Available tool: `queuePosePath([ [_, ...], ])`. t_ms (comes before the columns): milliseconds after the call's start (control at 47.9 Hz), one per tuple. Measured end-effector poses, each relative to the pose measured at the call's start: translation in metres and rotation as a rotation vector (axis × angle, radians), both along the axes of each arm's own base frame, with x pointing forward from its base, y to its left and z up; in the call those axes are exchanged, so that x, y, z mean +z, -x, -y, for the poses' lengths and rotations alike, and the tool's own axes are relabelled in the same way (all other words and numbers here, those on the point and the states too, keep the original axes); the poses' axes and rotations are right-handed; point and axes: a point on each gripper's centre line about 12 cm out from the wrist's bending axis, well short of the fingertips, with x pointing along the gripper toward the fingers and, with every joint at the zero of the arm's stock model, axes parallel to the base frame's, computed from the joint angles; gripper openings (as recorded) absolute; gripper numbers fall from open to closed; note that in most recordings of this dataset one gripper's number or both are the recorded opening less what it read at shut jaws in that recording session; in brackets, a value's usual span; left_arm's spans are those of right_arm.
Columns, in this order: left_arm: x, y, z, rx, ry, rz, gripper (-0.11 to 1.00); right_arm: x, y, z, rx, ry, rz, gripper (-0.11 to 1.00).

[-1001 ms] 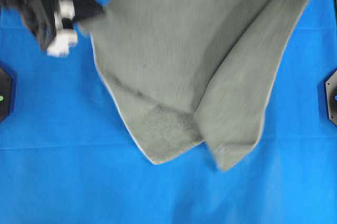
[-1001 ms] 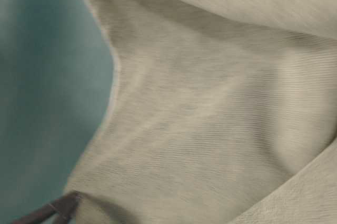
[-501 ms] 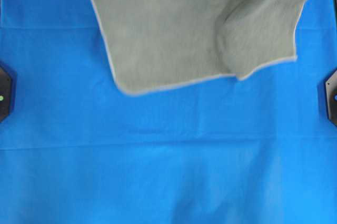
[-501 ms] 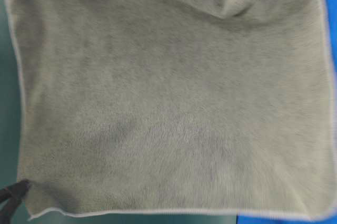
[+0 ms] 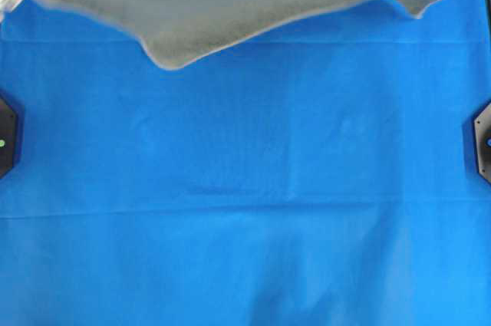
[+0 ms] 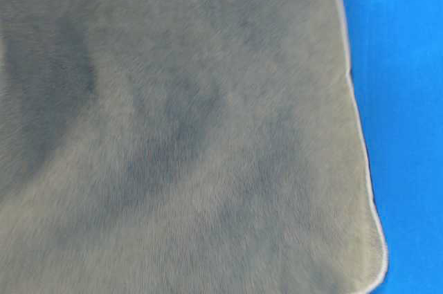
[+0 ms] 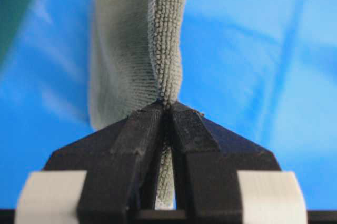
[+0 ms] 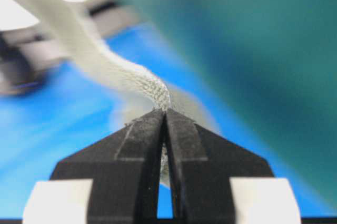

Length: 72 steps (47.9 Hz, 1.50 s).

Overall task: Fold a large towel.
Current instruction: 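Lift the towel with both grippers and pull it away, shaking it out, then lay the towel flat on the table and release both grippers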

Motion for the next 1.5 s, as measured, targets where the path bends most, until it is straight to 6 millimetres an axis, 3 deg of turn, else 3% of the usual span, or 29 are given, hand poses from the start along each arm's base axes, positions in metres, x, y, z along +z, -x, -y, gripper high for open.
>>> queuePosePath([
  [229, 0.024, 0.016, 0.045, 0.009, 0.138, -0.049, 0.02, 0.016, -0.006, -0.036, 0.247, -0.153, 0.139, 0.01],
  [396, 0.046, 0.019, 0.073, -0.024, 0.198, -0.038, 0.02, 0.025, -0.008, -0.042, 0.294, -0.175, 0.208, 0.01],
  [584, 0.052, 0.013, 0.082, -0.035, 0.204, -0.108, 0.02, 0.026, -0.008, -0.043, 0.296, -0.174, 0.224, 0.01],
  [730, 0.048, 0.000, 0.075, -0.015, 0.187, -0.162, 0.02, 0.026, -0.008, -0.042, 0.294, -0.171, 0.223, 0.01],
  [939, 0.035, -0.007, 0.027, 0.109, 0.160, -0.192, 0.02, 0.006, -0.013, -0.026, 0.183, -0.125, 0.141, 0.01],
  [1147, 0.002, -0.015, -0.045, 0.179, 0.079, -0.219, 0.02, -0.025, -0.005, 0.016, -0.110, -0.097, 0.002, 0.01],
  [1335, -0.021, -0.021, -0.095, 0.161, -0.042, -0.148, 0.02, -0.057, -0.003, 0.049, -0.298, -0.073, -0.130, 0.01],
  [1502, -0.036, -0.013, -0.137, 0.202, -0.141, -0.079, 0.02, -0.085, -0.010, 0.084, -0.421, -0.049, -0.238, 0.01],
])
